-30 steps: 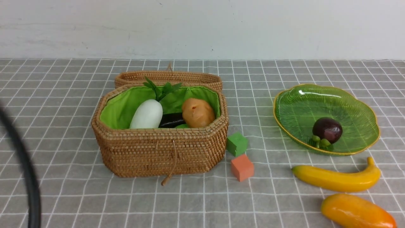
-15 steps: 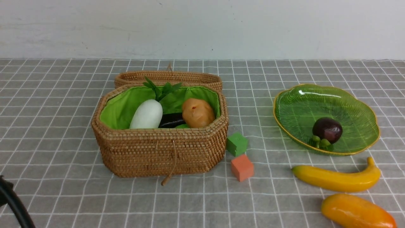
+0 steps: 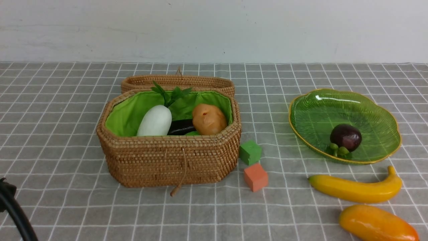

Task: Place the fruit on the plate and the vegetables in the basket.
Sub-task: Use the right arm to grab a mango and put it into the right plate

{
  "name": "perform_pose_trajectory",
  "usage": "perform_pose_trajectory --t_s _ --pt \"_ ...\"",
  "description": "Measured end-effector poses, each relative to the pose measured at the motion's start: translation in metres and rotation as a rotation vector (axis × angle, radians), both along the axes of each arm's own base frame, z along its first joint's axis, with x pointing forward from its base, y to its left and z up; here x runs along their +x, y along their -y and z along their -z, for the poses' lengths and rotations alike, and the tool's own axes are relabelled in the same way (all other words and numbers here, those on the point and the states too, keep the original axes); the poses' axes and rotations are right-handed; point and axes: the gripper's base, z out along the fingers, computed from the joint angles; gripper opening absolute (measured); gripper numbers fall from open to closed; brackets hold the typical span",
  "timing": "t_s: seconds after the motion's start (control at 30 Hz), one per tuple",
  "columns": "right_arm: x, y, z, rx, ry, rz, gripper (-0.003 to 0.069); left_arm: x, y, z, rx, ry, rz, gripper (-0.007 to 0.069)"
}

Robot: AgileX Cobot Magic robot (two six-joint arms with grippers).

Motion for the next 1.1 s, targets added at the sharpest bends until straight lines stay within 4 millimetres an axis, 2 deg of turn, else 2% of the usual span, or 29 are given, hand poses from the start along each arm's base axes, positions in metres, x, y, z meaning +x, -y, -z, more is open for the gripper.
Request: perform_pose_trajectory --t_s 0.33,0.57,0.67,0.77,0.87,1.1 --pt "0.0 0.0 0.0 0.0 0.0 0.0 0.0242 0.003 -0.008 0.001 0.09 0.033 -0.041 -0.0013" --pt "0.0 0.0 0.0 0.0 0.0 0.0 0.0242 0.01 -0.01 -0.012 0.094 0.218 -0.063 -0.0013" --pt "0.0 0.0 0.0 0.0 0.0 0.0 0.0242 0.002 -0.015 -0.02 0.045 0.368 -0.061 -0.0011" --pt "0.0 0.0 0.0 0.0 0.0 0.0 0.0242 -0.007 -0.022 -0.019 0.017 0.493 -0.081 -0.001" --pt "0.0 0.0 0.0 0.0 0.0 0.0 0.0242 -0.013 -0.027 -0.008 -0.004 0.591 -0.121 -0.001" --pt "0.0 0.0 0.0 0.0 0.0 0.0 0.0242 -0.015 -0.036 0.076 -0.047 0.71 -0.31 -0.0007"
